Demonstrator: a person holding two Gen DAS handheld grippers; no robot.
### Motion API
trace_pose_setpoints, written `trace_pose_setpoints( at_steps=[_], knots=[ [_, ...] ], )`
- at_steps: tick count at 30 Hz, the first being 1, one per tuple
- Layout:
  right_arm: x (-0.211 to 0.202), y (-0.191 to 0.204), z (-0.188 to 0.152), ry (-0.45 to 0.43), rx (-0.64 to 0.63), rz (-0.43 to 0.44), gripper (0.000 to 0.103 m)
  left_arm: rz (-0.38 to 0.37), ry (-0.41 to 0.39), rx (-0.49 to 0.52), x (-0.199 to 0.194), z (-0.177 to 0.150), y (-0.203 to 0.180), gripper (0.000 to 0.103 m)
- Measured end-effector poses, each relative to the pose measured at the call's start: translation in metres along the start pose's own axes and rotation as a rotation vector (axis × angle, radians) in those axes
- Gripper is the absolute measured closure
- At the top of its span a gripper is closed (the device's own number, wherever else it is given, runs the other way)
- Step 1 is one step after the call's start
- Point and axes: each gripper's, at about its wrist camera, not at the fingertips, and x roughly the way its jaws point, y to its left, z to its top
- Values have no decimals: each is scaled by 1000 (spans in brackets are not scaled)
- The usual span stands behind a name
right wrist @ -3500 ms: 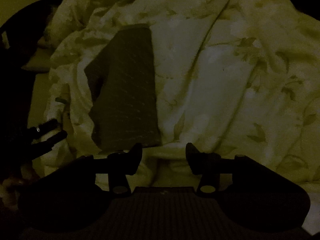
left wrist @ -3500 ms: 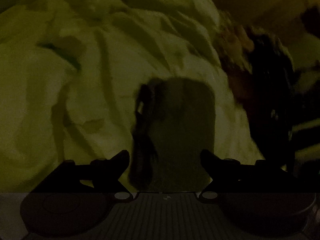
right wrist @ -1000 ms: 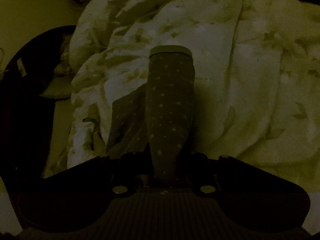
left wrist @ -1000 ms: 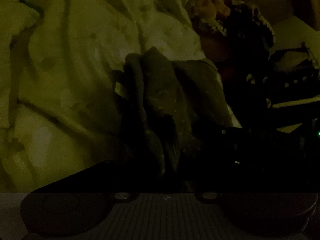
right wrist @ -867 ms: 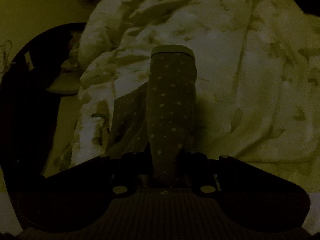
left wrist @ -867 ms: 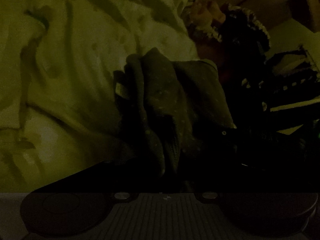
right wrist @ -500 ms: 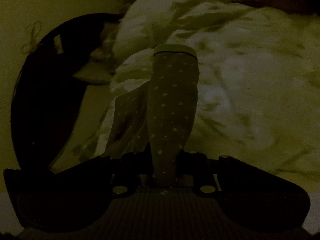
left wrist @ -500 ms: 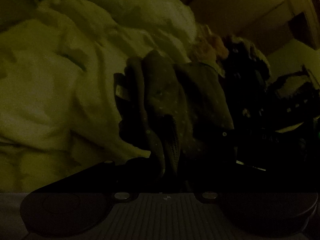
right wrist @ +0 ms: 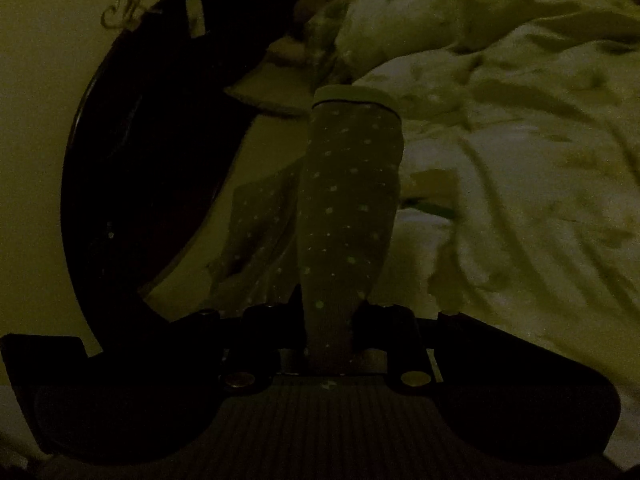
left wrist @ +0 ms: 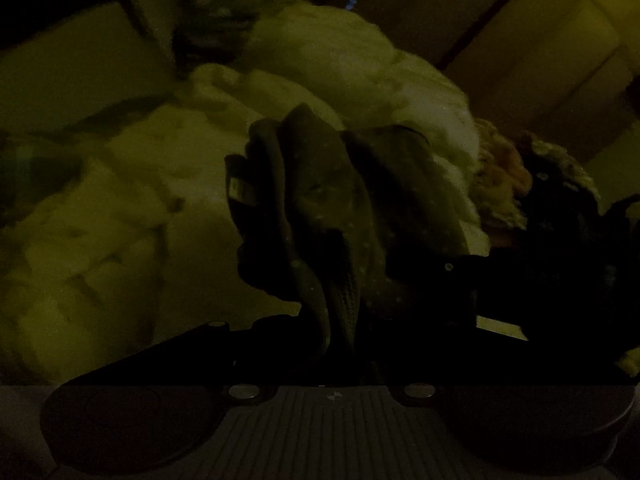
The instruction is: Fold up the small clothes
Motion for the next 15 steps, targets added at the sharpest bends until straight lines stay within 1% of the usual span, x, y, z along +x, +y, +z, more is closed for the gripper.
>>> trace_pose_setpoints(
  at_steps=[5, 9, 11, 15],
  knots=[
    [50, 1, 8, 44, 11, -23, 78, 38, 28, -12, 24, 12, 38, 16],
    [82, -12, 10, 76, 28, -56, 78, 50, 59, -31, 50, 14, 64, 16],
    [94, -20, 9, 87, 41, -78, 78, 50, 75, -41, 62, 12, 73, 15],
    [107, -36, 2, 102, 62, -123, 78, 49, 120, -21, 81, 9, 81, 13]
  ],
)
